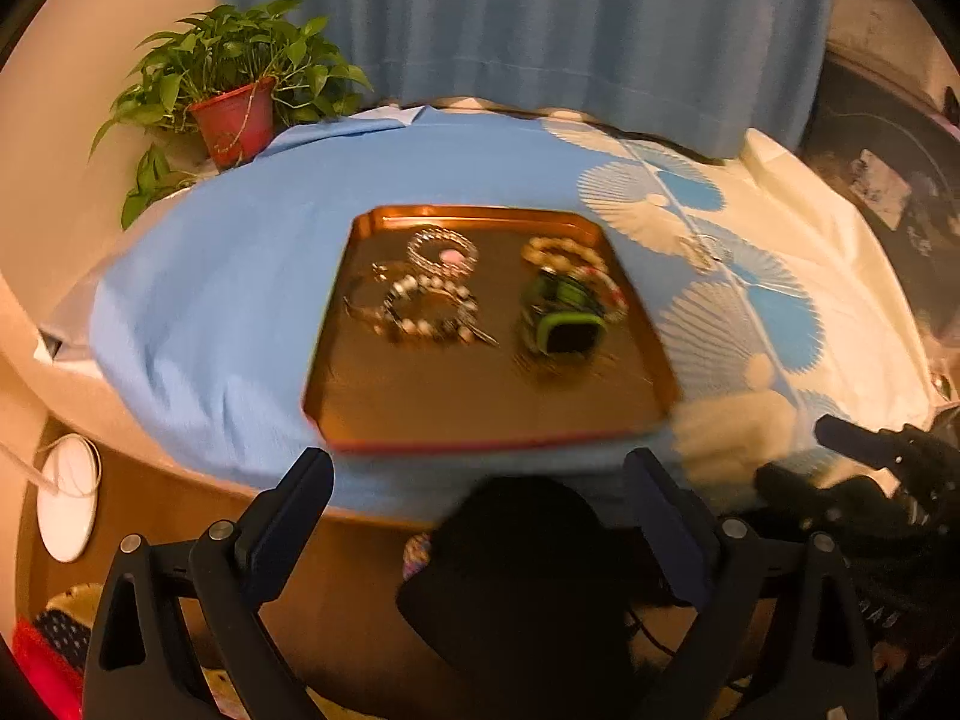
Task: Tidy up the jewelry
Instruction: 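Withdraw both tools from the tray toward the jewelry left on the bed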
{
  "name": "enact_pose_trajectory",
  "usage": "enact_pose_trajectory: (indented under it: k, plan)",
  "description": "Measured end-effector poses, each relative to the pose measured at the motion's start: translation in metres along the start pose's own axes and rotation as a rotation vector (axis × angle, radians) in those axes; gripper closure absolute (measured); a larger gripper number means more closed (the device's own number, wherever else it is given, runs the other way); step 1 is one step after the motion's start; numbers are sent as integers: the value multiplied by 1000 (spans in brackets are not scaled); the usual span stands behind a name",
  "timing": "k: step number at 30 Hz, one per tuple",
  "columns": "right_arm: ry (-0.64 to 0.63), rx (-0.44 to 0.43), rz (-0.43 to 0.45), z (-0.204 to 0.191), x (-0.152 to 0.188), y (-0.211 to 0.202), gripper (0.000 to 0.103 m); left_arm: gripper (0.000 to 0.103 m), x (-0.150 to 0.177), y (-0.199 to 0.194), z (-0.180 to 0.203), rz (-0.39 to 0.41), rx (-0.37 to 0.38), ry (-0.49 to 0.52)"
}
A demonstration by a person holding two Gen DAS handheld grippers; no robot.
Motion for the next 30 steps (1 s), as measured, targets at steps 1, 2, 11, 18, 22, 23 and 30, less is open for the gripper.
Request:
enact_pose_trajectory:
  k: [1, 2, 11, 18, 22, 23, 30]
  plan:
    - [-9, 3, 3, -2, 9, -7, 34, 8, 4, -6, 4, 3, -2, 4]
    - [-13, 5, 5, -4, 13, -11, 34, 8, 9, -11, 8, 8, -5, 8]
    - [-3, 21, 74, -7, 54, -59, 32, 8, 35, -54, 36, 74, -31, 76]
    - [10, 27, 93, 0, 66, -75, 32, 7, 37, -61, 52, 89, -41, 126]
    - [30, 30, 93, 9, 65, -74, 32, 7, 34, -56, 60, 82, -47, 154]
    - [38, 33, 91, 13, 64, -74, 32, 7, 33, -53, 63, 78, -47, 160]
    - [87, 50, 73, 39, 55, -60, 32, 7, 14, -25, 84, 31, -51, 209]
Point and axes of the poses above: each gripper's, at about its wrist camera, not at the fingertips, and y roughly the way its jaws point, z to its right, x to its underside, the point moved 2 cm from there along y, roughly the way its jaws point, and after that the axes turned 8 degrees about -z, right-handed, at the moved point
